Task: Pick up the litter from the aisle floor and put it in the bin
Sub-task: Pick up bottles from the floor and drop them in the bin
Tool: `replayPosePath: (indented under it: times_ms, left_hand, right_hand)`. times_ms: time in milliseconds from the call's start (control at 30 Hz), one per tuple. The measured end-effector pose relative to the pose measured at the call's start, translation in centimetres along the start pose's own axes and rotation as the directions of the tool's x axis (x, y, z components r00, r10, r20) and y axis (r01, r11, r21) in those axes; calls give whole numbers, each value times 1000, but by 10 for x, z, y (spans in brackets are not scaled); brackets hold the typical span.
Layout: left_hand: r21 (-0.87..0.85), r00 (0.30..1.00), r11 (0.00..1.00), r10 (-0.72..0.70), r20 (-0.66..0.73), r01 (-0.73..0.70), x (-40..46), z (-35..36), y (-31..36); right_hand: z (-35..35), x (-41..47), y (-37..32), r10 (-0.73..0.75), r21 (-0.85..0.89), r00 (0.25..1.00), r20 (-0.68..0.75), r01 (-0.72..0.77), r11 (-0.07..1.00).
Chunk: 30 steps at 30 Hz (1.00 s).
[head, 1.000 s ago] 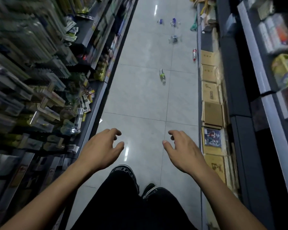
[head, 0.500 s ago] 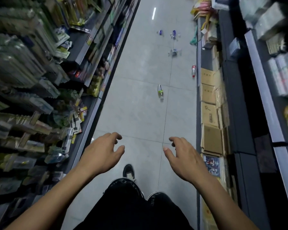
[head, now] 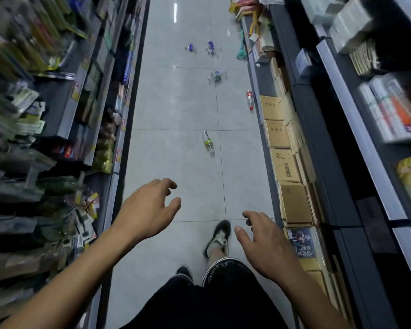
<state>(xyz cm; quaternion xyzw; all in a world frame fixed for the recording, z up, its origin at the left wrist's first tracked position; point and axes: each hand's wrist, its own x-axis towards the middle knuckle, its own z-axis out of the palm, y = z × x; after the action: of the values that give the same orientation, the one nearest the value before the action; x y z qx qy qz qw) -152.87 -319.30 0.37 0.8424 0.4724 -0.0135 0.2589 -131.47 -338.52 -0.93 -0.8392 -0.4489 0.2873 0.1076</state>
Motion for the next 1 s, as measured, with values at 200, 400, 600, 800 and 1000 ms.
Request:
replayPosePath:
  times_ms: [200,400,600,800,1000]
  left_hand:
    - [18,1000,1000,-24,-7,24,93,-18,18]
    - [29,997,996,-80,-18,81,171,-37,40]
    - [-6,987,988,-156,-31,156,230,-54,46]
    - [-26,975,975,-222,-24,221,293,-75,27]
    - [-17,980,980,-200,-4,200,389,-106,5]
  right_hand:
    - [-28,92,9,0,38,1000,11,0,999]
    - [-75,194,11,-49,42,996,77,46,998]
    - [-122,297,-5,-138,-36,987,82,141,989]
    - [-149,395,-33,-168,-53,982,91,173,983]
    - [-165,478,-64,-138,-82,985,101,147,986]
